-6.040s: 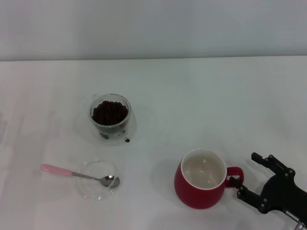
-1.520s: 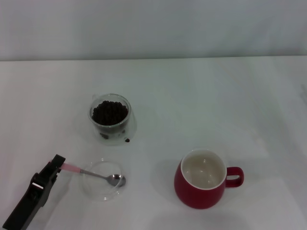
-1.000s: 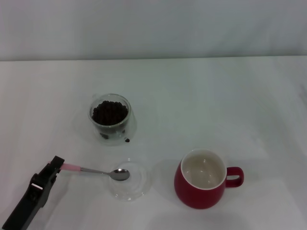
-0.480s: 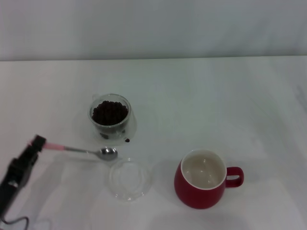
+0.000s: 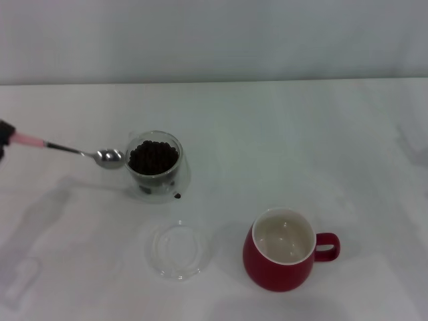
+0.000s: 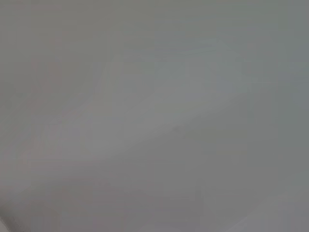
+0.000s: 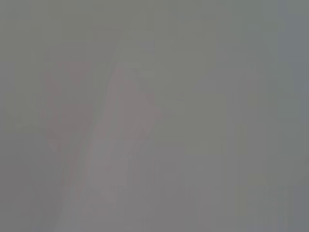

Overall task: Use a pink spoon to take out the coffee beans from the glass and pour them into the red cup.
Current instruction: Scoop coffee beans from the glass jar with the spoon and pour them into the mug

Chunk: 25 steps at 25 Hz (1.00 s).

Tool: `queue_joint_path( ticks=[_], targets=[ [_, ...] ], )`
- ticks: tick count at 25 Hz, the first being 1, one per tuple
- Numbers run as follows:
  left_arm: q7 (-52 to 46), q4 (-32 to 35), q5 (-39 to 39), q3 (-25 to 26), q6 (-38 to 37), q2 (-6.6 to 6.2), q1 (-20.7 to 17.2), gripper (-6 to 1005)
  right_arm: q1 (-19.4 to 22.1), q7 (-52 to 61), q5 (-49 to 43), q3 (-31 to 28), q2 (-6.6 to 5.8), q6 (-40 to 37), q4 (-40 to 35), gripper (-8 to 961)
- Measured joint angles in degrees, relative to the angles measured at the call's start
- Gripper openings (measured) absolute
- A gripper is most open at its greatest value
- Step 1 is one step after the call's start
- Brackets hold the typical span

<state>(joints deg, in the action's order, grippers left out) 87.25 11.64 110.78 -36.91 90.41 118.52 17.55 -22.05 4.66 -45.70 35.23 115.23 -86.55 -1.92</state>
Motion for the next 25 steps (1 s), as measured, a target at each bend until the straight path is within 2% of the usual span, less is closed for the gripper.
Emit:
queue_joint_path(
  ticks=[5,8,14,16,18,25],
  targets=[
    [-9.75,12.79,-4.16,-0.12,-6.50,-0.62,1.65,135,-0.08,0.03,0.00,1.84,0.00,-2.50,1.13,835],
    [-14.69,17.54,-9.04,-0.12,-12.02,-1.45,4.25,135,-0.05,0.17,0.00,2.30,0.00,-4.38,1.96,835],
    [-20.52,19.24,-20.86,-0.10,-17.61,-5.24,13.49,135,-0.02,0.33,0.00,3.82,0.00,-6.02,3.23,835],
    [-22.20,19.44,-24.60,-0.10,-18.62,-5.96,16.26,135,0.03,0.55,0.00,4.09,-0.01,-6.23,3.78,835],
    [-24.09,19.69,-29.20,-0.09,-20.25,-6.39,19.17,135,0.04,0.60,0.01,4.19,-0.01,-6.50,4.46,835],
    [-25.99,19.91,-38.64,-0.09,-23.98,-6.80,24.26,135,0.36,0.61,0.01,4.19,0.08,-8.11,6.95,835]
  ],
)
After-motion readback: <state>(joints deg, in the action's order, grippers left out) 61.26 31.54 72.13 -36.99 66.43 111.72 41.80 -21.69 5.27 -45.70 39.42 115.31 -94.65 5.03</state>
